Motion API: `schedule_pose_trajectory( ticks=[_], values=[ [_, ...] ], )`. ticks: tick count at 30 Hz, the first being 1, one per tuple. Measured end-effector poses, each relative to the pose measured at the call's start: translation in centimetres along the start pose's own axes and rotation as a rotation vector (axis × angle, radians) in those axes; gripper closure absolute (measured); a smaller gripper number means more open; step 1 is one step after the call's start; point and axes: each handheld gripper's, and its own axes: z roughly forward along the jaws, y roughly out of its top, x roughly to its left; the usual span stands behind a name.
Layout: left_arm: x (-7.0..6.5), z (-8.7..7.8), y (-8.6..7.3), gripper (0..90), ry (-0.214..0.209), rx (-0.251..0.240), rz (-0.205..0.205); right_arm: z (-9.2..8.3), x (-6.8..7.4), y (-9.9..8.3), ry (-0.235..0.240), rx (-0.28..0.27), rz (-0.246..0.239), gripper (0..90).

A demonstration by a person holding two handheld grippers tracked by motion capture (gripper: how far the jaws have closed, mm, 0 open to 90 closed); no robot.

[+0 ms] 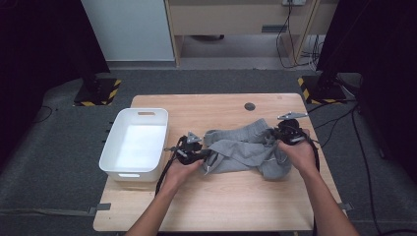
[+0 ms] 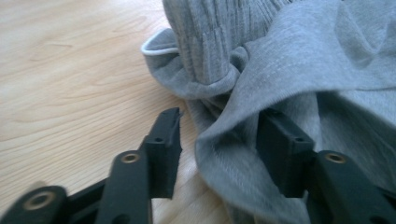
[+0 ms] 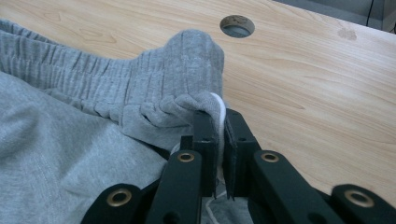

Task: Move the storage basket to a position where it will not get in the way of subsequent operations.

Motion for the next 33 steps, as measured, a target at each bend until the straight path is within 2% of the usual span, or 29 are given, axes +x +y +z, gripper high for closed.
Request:
schedule_pose_trajectory(
  ticks=[2, 3, 5, 8, 14, 18, 21, 23, 25, 28, 33],
  values=[
    [-0.3, -0.1, 0.1, 72.5, -0.001, -0.001, 0.009, 0.1, 0.0, 0.0, 0.001, 0.002, -0.002, 85.5],
    [-0.4, -0.2, 0.1, 78.3, -0.024, -0.001, 0.000, 0.1, 0.0, 0.0, 0.001, 0.003, 0.002, 85.5],
    [-0.5, -0.4, 0.1, 85.7, -0.042, 0.005, 0.001, 0.2, -0.1, 0.0, 0.001, 0.004, 0.003, 85.4],
    [-1.1, -0.8, 0.0, 87.1, -0.081, -0.015, -0.020, 0.2, 0.0, -0.1, 0.002, 0.002, 0.002, 85.5],
    [-3.7, -1.7, -0.2, 87.4, -0.168, -0.051, 0.010, 0.0, -0.2, -0.1, 0.001, -0.003, 0.004, 85.4],
    [-5.3, -1.2, -1.0, 87.3, -0.201, -0.012, 0.044, 0.0, -0.2, -0.1, -0.001, -0.005, 0.006, 85.5],
    [-5.7, -0.9, -1.5, 85.6, -0.188, -0.008, 0.071, -0.1, -0.1, -0.1, 0.002, -0.006, 0.006, 85.5],
    [-5.6, -1.2, -1.4, 77.5, -0.181, -0.021, 0.062, -0.1, -0.1, -0.2, 0.003, -0.008, 0.002, 85.5],
    [-5.5, -1.7, -1.1, 69.3, -0.181, -0.050, 0.052, -0.1, -0.1, -0.2, 0.005, -0.009, 0.001, 85.5],
    [-5.3, -2.8, -0.5, 58.8, -0.158, -0.089, 0.060, 0.0, -0.1, -0.2, 0.007, -0.011, 0.001, 85.5],
    [-4.0, -4.3, 0.6, 51.9, -0.118, -0.149, 0.043, 0.0, -0.1, -0.2, 0.009, -0.010, -0.002, 85.4]
  ],
)
